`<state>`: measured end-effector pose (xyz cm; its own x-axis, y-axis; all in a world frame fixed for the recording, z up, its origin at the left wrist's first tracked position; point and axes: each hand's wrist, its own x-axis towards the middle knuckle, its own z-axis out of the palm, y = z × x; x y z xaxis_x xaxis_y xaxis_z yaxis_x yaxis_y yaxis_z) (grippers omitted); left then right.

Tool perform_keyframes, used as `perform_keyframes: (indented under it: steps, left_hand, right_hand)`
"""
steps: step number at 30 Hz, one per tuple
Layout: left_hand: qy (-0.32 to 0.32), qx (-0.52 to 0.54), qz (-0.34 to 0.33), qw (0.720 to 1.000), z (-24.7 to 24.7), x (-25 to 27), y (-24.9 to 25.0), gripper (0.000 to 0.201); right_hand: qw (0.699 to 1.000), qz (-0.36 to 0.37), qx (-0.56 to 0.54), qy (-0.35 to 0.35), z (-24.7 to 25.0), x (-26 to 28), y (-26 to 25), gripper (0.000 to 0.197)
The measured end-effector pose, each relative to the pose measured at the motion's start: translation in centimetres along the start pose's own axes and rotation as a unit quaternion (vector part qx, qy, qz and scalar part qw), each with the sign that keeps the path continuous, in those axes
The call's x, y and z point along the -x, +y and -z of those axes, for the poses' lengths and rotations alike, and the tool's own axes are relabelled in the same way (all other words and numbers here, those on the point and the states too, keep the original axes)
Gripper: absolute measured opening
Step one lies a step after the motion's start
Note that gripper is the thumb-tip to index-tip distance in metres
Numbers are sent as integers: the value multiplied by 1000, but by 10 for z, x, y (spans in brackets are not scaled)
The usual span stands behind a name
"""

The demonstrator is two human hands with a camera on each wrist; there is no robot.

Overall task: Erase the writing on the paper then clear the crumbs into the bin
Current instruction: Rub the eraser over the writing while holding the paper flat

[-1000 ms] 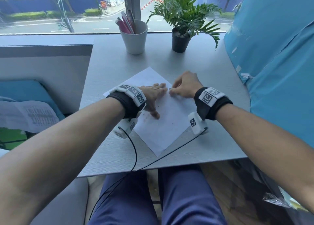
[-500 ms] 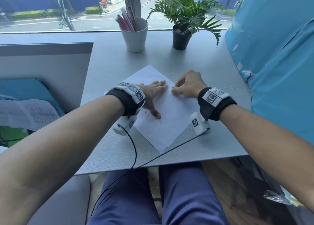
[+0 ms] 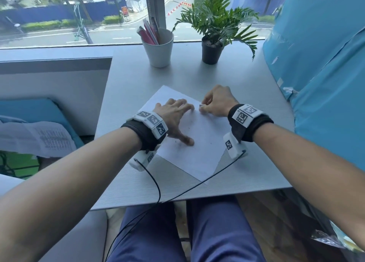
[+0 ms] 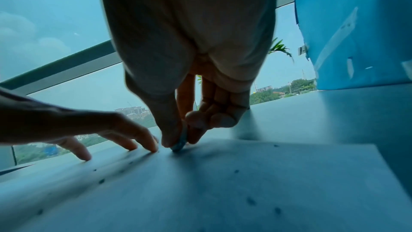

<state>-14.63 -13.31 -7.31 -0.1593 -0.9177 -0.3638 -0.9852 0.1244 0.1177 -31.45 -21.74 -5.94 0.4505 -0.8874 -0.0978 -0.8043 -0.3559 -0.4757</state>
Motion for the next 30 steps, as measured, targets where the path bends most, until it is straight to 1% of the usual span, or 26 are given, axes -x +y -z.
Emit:
perform_keyframes:
  steps: [2, 4, 7, 9, 10, 11, 12, 14, 15, 16, 18, 19, 20, 23, 24, 25, 26, 28, 29, 30]
  left_hand:
    - [10, 1, 4, 1000, -2, 5, -3, 119]
    - [4, 3, 5, 1000, -5, 6, -6, 125]
    - [-10, 15, 11, 1000, -8, 10, -9, 133]
    - [-14, 23, 9, 1000, -9, 13, -9, 134]
    - [-15, 26, 5, 1000, -9, 14, -9, 133]
    - [-15, 31, 3, 999, -9, 14, -9, 133]
    - [-15, 34, 2, 999, -10, 14, -10, 132]
    - [-15, 36, 1, 999, -11, 13, -10, 132]
    - [-16, 35, 1, 999, -11, 12, -10, 133]
    - [-17, 33, 1, 999, -12, 13, -10, 134]
    - [-16, 29, 0, 999, -12, 12, -10, 136]
    - [-16, 30, -1, 999, -12, 13, -10, 136]
    - [-16, 33, -1, 999, -12, 13, -11, 135]
    - [-21, 40, 7, 999, -12, 12, -9, 134]
    - [-23, 39, 9, 999, -13, 12, -9, 135]
    - [-25, 37, 9, 999, -13, 12, -9, 136]
    - [-27, 35, 9, 999, -13, 11, -9, 137]
    - [-24, 31, 5, 999, -13, 11, -10, 138]
    - [-24, 30, 5, 999, -13, 11, -10, 137]
    - [-25, 32, 7, 999, -13, 11, -11, 136]
  right_hand:
    - [999, 18, 30, -11, 1, -3, -9, 12]
    - [998, 37, 48, -16, -2, 1, -16, 10]
    - [997, 62, 29, -25, -12, 21, -22, 7]
    - [993, 91, 18, -69, -17, 36, -27, 7]
    - [992, 91, 12, -86, -16, 38, -27, 8]
    - [993, 79, 4, -86, -13, 34, -25, 9]
    - [996, 58, -10, -68, -9, 28, -21, 10]
    - [999, 18, -31, -7, -4, 19, -15, 11]
    - [999, 15, -30, 7, -6, 20, -16, 10]
    - [999, 26, -29, 2, -10, 25, -21, 9]
    - [995, 76, -21, -56, -22, 42, -34, 7]
    - [992, 88, -17, -85, -24, 45, -35, 7]
    - [993, 81, -13, -89, -22, 40, -33, 9]
    - [999, 7, -35, -18, -10, 19, -17, 15]
    - [999, 1, -37, -3, -10, 19, -17, 14]
    - [999, 15, -33, -8, -14, 24, -20, 13]
    - [998, 41, -29, -31, -19, 32, -27, 11]
    - [991, 88, -25, -102, -24, 50, -38, 9]
    - [989, 89, -21, -118, -22, 47, -37, 10]
    - [991, 74, -22, -107, -18, 39, -31, 11]
